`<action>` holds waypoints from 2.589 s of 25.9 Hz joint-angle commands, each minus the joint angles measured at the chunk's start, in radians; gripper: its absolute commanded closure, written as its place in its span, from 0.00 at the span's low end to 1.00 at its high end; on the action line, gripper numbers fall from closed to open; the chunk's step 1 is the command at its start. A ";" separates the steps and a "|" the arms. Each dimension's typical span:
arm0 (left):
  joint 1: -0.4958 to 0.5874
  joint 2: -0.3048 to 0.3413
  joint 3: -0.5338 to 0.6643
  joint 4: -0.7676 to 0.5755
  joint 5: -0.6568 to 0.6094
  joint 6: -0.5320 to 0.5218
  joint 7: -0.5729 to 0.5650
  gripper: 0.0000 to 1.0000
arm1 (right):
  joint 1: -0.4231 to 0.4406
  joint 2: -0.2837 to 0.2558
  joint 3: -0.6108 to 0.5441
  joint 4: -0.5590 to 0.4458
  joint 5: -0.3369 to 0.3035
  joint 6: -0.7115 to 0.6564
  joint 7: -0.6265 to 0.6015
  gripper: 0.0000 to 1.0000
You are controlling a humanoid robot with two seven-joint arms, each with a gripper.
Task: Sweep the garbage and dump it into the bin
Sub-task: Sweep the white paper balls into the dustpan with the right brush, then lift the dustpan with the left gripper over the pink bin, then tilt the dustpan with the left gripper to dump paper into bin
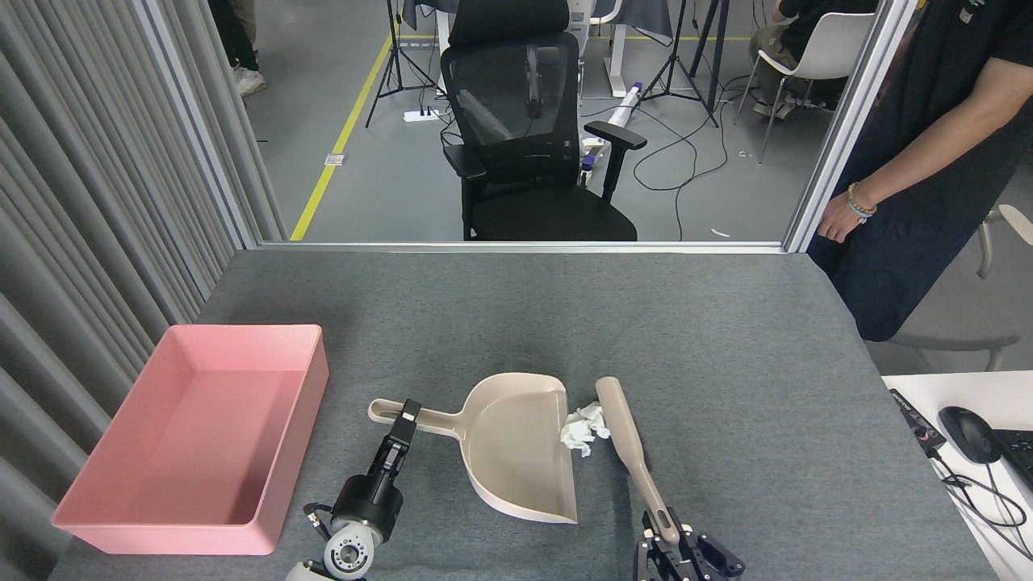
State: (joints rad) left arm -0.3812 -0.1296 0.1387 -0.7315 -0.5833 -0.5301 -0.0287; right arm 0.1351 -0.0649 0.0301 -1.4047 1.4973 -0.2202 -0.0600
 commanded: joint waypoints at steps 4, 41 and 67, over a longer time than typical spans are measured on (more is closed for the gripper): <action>0.001 -0.001 0.002 0.000 -0.010 0.006 -0.005 0.74 | -0.031 0.109 0.194 -0.011 0.003 0.045 -0.020 0.99; 0.070 0.510 0.105 -0.536 0.611 0.489 -0.209 0.78 | 0.138 -0.119 -0.311 -0.108 -0.219 -0.209 -0.047 0.99; 0.002 0.851 0.283 -0.124 -0.032 -0.129 -0.157 0.78 | 0.136 -0.110 -0.309 -0.115 -0.219 -0.220 -0.049 0.98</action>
State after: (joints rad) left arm -0.3750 0.7231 0.3429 -0.8166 -0.4585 -0.6358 -0.1919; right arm 0.2698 -0.1763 -0.2792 -1.5199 1.2778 -0.4371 -0.1085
